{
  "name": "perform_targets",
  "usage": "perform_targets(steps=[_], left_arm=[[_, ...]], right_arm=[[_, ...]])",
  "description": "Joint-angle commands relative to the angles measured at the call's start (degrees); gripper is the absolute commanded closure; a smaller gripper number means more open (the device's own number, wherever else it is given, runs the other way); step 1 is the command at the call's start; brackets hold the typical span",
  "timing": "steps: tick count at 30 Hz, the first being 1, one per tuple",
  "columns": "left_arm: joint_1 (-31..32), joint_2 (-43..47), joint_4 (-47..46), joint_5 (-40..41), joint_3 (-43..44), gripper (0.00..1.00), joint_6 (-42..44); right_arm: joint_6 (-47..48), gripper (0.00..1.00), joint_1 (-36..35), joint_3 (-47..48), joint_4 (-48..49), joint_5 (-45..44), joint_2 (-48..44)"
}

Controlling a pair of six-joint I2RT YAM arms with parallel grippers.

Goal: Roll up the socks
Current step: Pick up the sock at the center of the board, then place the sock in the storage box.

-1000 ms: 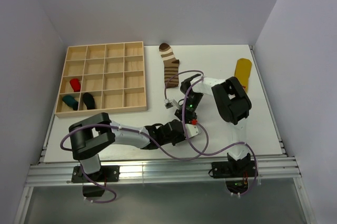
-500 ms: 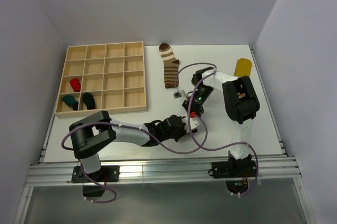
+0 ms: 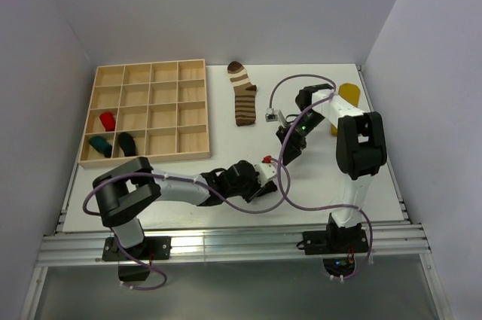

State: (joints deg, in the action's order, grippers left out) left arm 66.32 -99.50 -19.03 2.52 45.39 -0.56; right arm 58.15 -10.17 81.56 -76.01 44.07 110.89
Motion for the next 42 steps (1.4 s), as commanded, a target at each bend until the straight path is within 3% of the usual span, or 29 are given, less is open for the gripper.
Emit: perform_targets(steps=[1, 8, 15, 21, 24, 28, 34, 42], left_arm=[[-2.95, 4.48, 4.17, -3.05, -1.09, 1.00, -4.97], [-11.46, 16.24, 4.25, 0.98, -2.32, 1.00, -11.12], [-20.44, 30.66, 13.30, 20.83, -3.99, 1.00, -19.91], [-28.78, 34.55, 29.37, 40.70, -2.67, 1.00, -28.25], [-35.02, 33.59, 36.42, 48.00, -0.57, 1.00, -31.60], [-45.11, 33.76, 33.45, 47.75, 0.84, 1.00, -29.68], [-55.05, 24.37, 31.60, 53.55, 8.21, 1.00, -23.09], [-60.87, 9.43, 28.79, 54.34, 18.50, 1.00, -13.87]], right_arm=[[-1.02, 0.55, 1.56, 2.46, -3.27, -0.22, -2.78], [-7.25, 0.55, 3.76, 1.41, 3.57, -1.27, -5.59], [-11.22, 0.55, 4.11, 1.32, 8.16, -3.20, -6.92], [-15.08, 0.55, 4.02, 2.64, 11.67, -4.17, -6.39], [-15.70, 0.55, 3.94, 3.60, 12.29, -4.00, -5.17], [-15.79, 0.55, 3.67, 4.48, 11.76, -3.82, -3.67], [-15.61, 0.56, 3.41, 5.36, 11.32, -3.64, -2.26], [-15.44, 0.56, 3.41, 6.33, 10.18, -2.77, -0.85]])
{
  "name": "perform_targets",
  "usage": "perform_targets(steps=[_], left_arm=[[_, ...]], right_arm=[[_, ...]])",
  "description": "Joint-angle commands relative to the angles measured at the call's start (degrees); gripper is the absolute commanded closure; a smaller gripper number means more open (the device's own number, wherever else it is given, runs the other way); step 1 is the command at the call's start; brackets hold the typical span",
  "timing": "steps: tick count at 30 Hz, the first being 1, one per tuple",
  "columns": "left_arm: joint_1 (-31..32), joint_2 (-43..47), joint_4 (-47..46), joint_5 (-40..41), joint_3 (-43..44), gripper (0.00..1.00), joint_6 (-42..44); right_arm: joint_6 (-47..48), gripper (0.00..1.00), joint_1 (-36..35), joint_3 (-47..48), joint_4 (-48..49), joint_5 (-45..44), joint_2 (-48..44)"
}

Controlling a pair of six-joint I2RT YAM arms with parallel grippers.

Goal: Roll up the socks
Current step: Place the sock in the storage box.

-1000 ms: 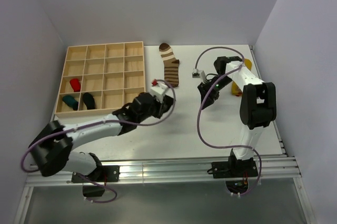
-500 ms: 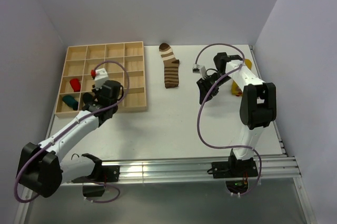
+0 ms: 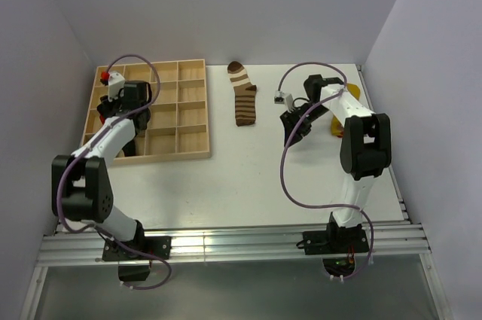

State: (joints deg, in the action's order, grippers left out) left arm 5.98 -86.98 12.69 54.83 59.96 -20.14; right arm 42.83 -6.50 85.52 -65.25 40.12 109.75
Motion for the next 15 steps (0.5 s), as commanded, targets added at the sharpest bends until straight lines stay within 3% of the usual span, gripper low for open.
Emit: perform_targets(steps=[1, 11, 15], left_arm=[[-0.96, -4.41, -3.19, 0.99, 5.41, 1.00, 6.16], [-1.32, -21.11, 0.49, -6.74, 13.16, 1.00, 6.17], [-1.32, -22.97, 1.64, -10.35, 13.34, 1.00, 3.80]], right_arm=[[-0.29, 0.56, -0.27, 2.03, -0.32, 1.54, 0.46], [-0.29, 0.57, -0.44, 0.09, 1.09, 1.02, 1.25], [-0.55, 0.58, -0.35, -0.79, 1.97, 0.14, 0.90]])
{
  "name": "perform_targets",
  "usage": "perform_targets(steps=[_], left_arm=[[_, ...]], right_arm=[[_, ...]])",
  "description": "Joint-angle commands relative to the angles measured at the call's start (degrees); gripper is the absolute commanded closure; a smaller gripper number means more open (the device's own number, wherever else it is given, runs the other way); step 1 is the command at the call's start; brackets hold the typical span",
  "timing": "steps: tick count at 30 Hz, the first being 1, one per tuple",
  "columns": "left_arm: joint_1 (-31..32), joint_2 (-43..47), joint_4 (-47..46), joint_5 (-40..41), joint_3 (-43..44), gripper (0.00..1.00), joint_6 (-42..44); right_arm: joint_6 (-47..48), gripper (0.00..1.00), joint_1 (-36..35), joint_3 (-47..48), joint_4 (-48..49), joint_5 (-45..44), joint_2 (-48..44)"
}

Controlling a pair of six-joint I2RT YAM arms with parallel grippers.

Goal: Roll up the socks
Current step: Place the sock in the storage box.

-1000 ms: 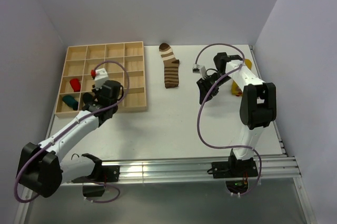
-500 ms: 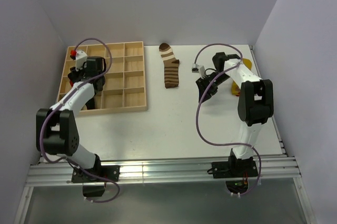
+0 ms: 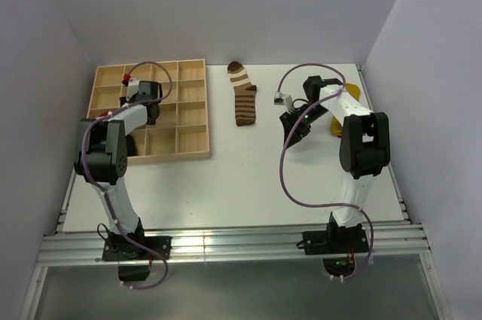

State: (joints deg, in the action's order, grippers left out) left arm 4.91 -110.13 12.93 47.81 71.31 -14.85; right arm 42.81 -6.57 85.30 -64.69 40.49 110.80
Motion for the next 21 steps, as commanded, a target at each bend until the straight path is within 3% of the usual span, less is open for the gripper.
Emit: perform_targets(steps=[1, 18, 21], left_arm=[[-0.25, -0.43, 1.48, -3.95, 1.99, 1.00, -1.50], [-4.28, -4.48, 7.38, -29.87, 2.61, 0.99, -8.96], [-4.73, -4.22, 6.94, -31.55, 1.38, 0.84, -9.84]], right_arm=[[-0.62, 0.58, -0.29, -0.66, 1.40, -0.32, -0.15], [-1.85, 0.59, -0.29, -5.14, 5.01, -3.05, -2.08], [-1.85, 0.59, -0.29, -5.67, 5.36, -3.40, -2.87]])
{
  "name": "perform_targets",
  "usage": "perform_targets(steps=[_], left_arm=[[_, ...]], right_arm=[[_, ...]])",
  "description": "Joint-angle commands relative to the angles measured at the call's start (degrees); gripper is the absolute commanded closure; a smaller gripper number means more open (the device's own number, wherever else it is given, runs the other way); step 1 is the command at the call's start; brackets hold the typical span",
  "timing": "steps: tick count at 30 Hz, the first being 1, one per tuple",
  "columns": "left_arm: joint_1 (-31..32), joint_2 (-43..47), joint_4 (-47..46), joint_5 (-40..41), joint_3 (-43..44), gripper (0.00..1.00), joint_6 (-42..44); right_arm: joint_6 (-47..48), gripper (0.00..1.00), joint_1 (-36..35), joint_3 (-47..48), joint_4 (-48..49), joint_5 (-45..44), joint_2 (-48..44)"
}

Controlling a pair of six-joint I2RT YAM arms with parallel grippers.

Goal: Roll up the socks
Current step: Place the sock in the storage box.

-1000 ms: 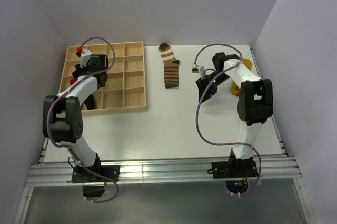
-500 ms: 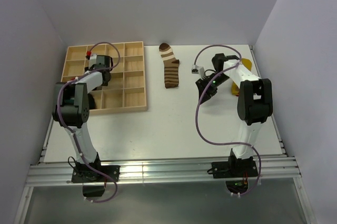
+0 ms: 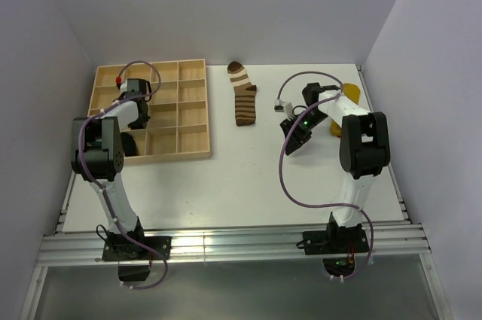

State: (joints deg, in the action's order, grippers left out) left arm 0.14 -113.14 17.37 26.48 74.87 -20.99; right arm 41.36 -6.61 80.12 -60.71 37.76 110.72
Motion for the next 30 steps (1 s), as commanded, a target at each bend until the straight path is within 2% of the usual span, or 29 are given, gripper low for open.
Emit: perform_targets(steps=[1, 5, 8, 11, 20, 28, 30], left_arm=[[0.03, -1.20, 2.50, -10.83, -2.71, 0.81, -3.88], [-2.86, -0.77, 1.01, -12.85, -4.47, 0.69, -4.85], [-3.39, 1.42, -0.13, -11.63, -6.14, 0.55, -5.20], [-3.39, 3.62, -1.54, -10.66, -7.89, 0.47, -4.85], [-3.39, 7.67, -1.81, -10.13, -7.02, 0.39, -4.76], [-3.48, 9.69, 1.62, -6.80, -2.98, 0.32, -3.88], [-3.48, 10.92, 2.14, -6.44, -2.63, 0.27, -3.71]], right_arm=[[-0.41, 0.59, -0.24, -0.66, 1.38, -0.84, -2.87], [-0.67, 0.59, -0.42, -0.49, 1.12, -0.67, -2.96], [-0.85, 0.59, -0.68, -0.49, 1.29, -1.02, -3.23], [-0.94, 0.58, -1.03, -0.49, 1.21, -1.37, -3.23], [-1.72, 0.58, -1.65, -0.22, 1.38, -2.34, -4.19], [-2.08, 0.57, -1.65, -0.14, 2.26, -3.04, -4.63], [-2.08, 0.57, -1.74, 0.30, 2.17, -2.69, -4.63]])
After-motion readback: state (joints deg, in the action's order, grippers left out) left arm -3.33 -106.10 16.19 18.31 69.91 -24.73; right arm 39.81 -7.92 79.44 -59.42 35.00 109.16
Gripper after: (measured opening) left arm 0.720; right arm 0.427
